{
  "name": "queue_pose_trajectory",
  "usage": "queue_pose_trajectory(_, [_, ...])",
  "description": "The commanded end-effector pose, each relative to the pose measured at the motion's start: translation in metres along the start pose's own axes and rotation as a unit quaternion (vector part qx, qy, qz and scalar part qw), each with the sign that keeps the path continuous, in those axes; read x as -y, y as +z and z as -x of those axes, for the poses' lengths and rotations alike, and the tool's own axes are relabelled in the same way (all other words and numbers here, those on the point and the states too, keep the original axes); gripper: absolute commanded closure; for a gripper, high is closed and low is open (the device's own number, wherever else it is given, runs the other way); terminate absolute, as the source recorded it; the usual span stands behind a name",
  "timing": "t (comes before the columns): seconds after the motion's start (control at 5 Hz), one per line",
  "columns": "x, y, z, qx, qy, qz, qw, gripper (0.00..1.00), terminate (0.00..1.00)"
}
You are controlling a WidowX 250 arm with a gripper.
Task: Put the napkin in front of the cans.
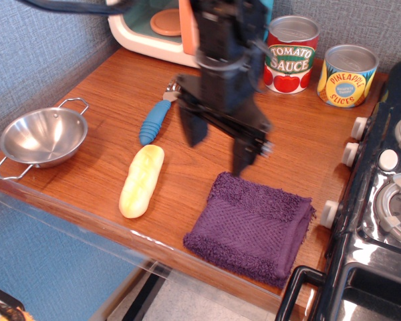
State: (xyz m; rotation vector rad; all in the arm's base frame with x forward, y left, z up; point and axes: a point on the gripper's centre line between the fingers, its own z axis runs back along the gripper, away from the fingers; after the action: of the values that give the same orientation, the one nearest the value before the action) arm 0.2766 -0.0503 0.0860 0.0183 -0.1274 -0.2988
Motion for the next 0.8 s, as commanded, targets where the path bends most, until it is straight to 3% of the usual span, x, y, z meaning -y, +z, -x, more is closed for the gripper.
queue_pose_trajectory(0.0, [0.045, -0.012, 0.001, -0.005, 0.039, -0.029, 0.9988, 0.0, 0.0])
queue_pose_trajectory(0.2, [0.045, -0.031, 0.009, -0.027, 0.081, -0.047, 0.9952, 0.0, 0.0])
queue_pose_trajectory(0.6, [0.042, -0.06, 0.016, -0.04, 0.111, -0.076, 0.9901, 0.0, 0.0])
